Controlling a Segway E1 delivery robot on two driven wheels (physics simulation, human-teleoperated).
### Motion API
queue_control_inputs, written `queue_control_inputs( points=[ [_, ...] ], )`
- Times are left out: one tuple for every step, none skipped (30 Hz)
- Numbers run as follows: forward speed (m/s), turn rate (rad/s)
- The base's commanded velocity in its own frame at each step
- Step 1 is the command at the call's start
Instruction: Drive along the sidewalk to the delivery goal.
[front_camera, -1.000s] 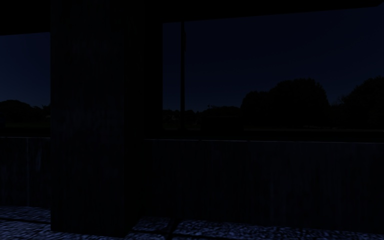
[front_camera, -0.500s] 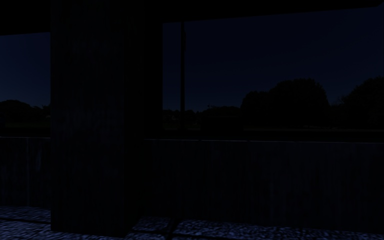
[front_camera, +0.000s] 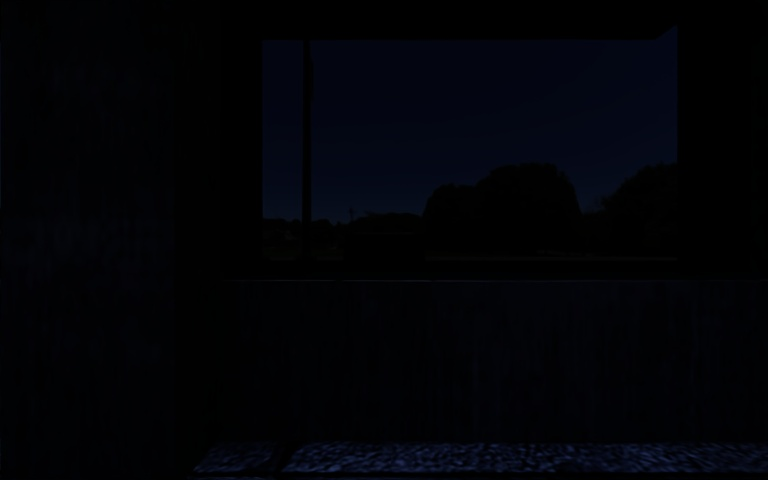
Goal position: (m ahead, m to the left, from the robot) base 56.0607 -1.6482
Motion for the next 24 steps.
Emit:
queue_control_inputs(
  points=[
    [0.00,-0.37],
    [0.00,-0.37],
    [0.00,-0.36],
    [0.00,-0.36],
    [0.00,-0.25],
    [0.00,-0.11],
    [0.00,0.00],
    [0.00,0.00],
    [0.00,0.00],
    [0.00,0.00],
    [0.00,0.00],
    [0.00,0.00],
    [0.00,0.00],
    [0.00,0.38],
    [0.00,0.38],
    [0.00,0.51],
    [0.00,0.59],
    [0.00,0.61],
    [0.00,0.61],
    [0.00,0.62],
    [0.00,0.62],
    [0.00,0.62],
    [0.00,0.62],
    [0.00,0.62]
  ],
)
